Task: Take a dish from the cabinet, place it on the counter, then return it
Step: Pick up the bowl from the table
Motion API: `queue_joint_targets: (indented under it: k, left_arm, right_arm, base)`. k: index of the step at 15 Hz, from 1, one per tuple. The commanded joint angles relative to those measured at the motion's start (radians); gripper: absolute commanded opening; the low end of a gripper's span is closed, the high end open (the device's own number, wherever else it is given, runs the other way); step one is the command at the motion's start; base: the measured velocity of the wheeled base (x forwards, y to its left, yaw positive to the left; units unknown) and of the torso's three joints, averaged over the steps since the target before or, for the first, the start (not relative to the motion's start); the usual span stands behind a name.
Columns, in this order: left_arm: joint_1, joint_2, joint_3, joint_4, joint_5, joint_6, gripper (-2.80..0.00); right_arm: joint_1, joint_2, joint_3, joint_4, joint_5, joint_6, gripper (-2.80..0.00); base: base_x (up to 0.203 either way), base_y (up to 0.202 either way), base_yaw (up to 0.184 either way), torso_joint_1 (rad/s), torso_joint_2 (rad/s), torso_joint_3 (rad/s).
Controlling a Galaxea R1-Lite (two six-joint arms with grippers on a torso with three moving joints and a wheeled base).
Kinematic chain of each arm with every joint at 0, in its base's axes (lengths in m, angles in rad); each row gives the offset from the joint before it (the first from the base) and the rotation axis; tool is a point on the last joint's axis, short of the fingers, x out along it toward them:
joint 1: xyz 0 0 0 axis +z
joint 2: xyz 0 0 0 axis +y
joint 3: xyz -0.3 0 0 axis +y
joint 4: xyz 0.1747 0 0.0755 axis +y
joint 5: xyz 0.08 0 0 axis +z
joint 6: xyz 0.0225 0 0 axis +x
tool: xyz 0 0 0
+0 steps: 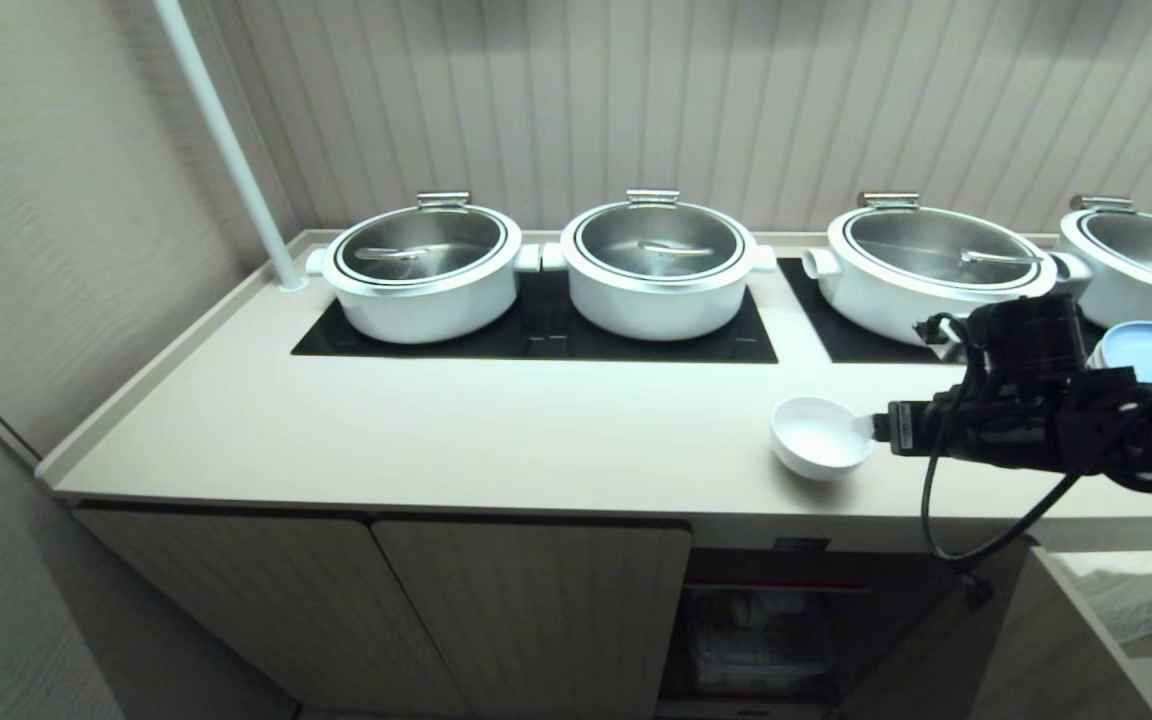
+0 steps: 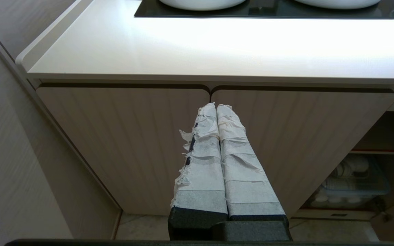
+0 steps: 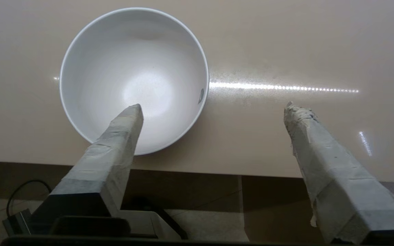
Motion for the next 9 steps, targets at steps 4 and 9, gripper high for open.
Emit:
queue_joint_targets:
  k: [4, 9]
  left_arm:
    - [0.000, 0.000, 0.000, 0.000, 0.000, -0.001, -2.80]
    - [0.000, 0.000, -0.001, 0.000, 0.000, -0.001, -2.80]
  right_arm:
    - [0.001, -0.090, 0.071, -0.003, 0.001, -0.004, -2.80]
    - [0.001, -0.174, 0.156, -0.045, 0.005, -0.020, -2.80]
  base:
    - [0.000, 0.000, 0.000, 0.000, 0.00, 0.000]
    - [0.000, 0.000, 0.000, 0.000, 0.00, 0.000]
